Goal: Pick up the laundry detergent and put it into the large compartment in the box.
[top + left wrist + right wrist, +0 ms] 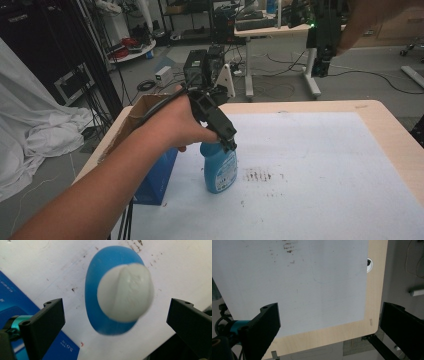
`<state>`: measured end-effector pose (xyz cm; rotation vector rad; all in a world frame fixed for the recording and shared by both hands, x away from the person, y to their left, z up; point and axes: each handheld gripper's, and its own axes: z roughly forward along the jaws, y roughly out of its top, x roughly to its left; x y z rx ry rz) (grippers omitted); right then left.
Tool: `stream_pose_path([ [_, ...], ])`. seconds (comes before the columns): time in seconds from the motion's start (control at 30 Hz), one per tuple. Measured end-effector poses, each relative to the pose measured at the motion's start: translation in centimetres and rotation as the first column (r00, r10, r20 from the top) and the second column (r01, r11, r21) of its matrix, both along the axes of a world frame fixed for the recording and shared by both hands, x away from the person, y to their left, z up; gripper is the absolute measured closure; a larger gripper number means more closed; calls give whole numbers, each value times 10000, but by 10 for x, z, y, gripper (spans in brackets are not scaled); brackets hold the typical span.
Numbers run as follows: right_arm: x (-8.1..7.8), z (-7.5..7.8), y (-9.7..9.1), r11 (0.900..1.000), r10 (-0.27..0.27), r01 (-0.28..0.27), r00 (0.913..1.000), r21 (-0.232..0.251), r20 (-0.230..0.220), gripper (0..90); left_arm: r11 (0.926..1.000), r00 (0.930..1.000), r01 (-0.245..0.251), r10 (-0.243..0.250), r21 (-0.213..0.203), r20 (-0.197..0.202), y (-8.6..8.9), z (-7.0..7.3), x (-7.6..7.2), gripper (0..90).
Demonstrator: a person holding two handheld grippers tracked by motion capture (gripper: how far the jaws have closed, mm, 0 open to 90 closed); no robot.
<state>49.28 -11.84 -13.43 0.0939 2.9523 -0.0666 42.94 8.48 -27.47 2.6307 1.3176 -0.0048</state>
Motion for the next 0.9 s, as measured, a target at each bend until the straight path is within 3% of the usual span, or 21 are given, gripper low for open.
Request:
stream_pose_path([
  [0.23,0,0,1,10000,24,-24,10000,49,-5,23,10000,9998,-71,70,-28,-162,-2,-16,6,17],
  [0.5,1,-1,-2,9999,-134,134,9999,-79,-4,23,9980,9990,303,-284,553,-347,-8,-29,12,18],
  [0.63,2,-1,-3,9999,-142,142,9999,-68,19,23,9986,9992,317,-305,435,-265,-9,-29,12,40],
  [0.9,3,-5,2,9999,-87,87,10000,-108,-26,23,9973,9987,438,-422,588,-287,-10,-29,12,86],
])
